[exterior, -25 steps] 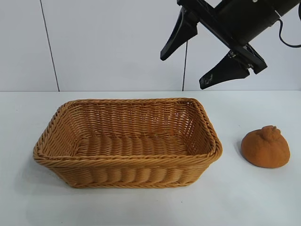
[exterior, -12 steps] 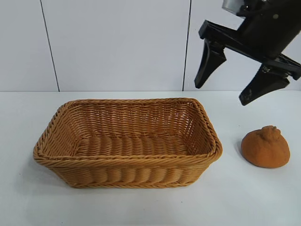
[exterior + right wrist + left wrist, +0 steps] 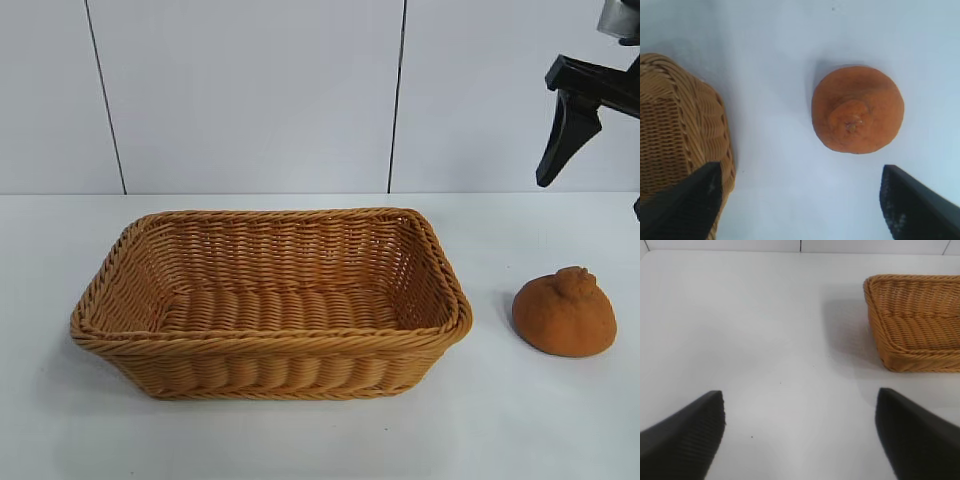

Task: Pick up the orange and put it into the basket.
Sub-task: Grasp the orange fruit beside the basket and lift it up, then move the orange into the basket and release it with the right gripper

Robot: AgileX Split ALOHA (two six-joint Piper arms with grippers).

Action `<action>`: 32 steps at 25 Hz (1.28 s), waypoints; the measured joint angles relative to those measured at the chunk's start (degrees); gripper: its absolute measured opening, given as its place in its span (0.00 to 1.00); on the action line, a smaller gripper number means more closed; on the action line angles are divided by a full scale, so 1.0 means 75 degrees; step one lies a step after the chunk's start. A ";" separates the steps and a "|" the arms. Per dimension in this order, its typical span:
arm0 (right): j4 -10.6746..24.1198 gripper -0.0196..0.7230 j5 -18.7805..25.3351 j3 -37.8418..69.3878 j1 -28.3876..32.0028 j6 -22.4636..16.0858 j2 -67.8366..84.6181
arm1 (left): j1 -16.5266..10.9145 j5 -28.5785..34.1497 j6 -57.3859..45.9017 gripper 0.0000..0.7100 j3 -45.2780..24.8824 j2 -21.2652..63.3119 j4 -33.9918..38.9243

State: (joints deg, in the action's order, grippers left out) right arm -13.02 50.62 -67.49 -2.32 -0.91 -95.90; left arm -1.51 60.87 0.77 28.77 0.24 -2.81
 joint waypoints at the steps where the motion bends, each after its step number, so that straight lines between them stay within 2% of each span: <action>1: 0.0138 0.82 -0.0008 0.0000 0.0000 -0.0073 -0.0111 | 0.0000 0.0000 0.0000 0.82 0.0000 0.0000 0.0000; 4: 0.0331 0.82 -0.0101 0.0000 0.0001 -0.0131 -0.0573 | 0.0000 0.0000 0.0000 0.82 0.0000 0.0000 0.0000; 8: 0.0446 0.82 -0.0686 0.0000 0.0001 -0.0152 -0.1337 | 0.0000 0.0000 0.0000 0.82 0.0000 0.0000 0.0000; 15: 0.0492 0.81 -0.1122 0.0000 0.0001 -0.0191 -0.2634 | 0.0000 0.0000 0.0000 0.82 0.0000 0.0000 0.0000; 17: 0.0498 0.70 -0.1233 0.0000 0.0001 -0.0191 -0.2733 | 0.0000 0.0000 0.0000 0.82 0.0000 0.0000 0.0000; 21: 0.0524 0.19 -0.1268 -0.0035 0.0001 -0.0191 -0.2720 | 0.0000 0.0017 0.0000 0.82 0.0000 0.0000 0.0000; 22: 0.0534 0.09 -0.1268 -0.0041 0.0001 -0.0193 -0.2650 | 0.0000 0.0017 0.0000 0.82 0.0000 0.0000 0.0007; 32: 0.0633 0.09 -0.1223 -0.0033 -0.0006 -0.0161 -0.0852 | 0.0000 0.0017 0.0000 0.82 0.0000 0.0000 0.0000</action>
State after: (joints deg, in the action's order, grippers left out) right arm -8.27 41.45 -67.74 -2.37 -2.11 -102.29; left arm -1.51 61.00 0.77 28.77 0.24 -2.81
